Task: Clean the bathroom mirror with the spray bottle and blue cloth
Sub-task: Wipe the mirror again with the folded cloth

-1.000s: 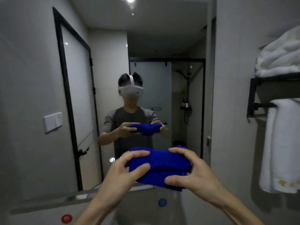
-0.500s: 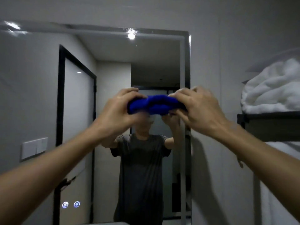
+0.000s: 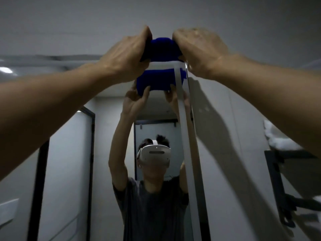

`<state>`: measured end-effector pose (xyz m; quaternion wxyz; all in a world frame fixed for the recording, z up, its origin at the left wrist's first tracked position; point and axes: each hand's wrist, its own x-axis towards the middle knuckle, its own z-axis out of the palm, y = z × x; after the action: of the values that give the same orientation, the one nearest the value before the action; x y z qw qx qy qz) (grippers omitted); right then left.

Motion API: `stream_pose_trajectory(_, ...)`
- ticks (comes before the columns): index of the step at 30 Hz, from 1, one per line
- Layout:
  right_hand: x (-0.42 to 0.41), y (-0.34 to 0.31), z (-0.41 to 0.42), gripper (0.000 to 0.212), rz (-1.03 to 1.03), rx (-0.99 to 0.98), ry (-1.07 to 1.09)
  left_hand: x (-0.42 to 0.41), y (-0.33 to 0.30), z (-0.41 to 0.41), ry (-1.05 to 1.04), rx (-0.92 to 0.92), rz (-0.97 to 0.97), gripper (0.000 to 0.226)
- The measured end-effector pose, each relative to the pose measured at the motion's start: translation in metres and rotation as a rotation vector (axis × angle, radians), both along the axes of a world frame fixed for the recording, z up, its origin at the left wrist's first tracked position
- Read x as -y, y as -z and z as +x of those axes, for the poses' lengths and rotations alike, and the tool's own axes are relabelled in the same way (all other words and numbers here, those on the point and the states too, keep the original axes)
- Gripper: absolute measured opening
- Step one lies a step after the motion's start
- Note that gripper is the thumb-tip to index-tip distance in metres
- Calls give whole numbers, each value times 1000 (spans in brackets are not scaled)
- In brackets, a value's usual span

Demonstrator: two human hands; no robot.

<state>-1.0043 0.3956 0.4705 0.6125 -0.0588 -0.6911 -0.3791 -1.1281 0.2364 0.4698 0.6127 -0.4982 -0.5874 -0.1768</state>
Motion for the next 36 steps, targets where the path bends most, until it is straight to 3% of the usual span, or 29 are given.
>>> stream_pose_trajectory(8,-22,-29,-29,39,-26,38,-76,-29,-29,-27,-100,-90,14,55)
stream_pose_trajectory(14,-31,-27,-41,45,-143,124,-168,-39,-27,-40,-89,-22,12,53)
stream_pose_trajectory(20,-19,-29,-46,58,-186,175,-58,-43,-40,-33,-200,-31,-32,52)
stream_pose_trajectory(22,-22,-32,-45,50,-216,219,-111,-47,-42,-38,-151,4,-64,63)
stream_pose_trajectory(25,-32,-31,-45,64,-242,262,-85,-50,-37,-49,-189,-9,-95,82)
stream_pose_trajectory(36,-45,0,-60,64,-184,147,-135,-51,-12,-60,-172,-67,-46,78)
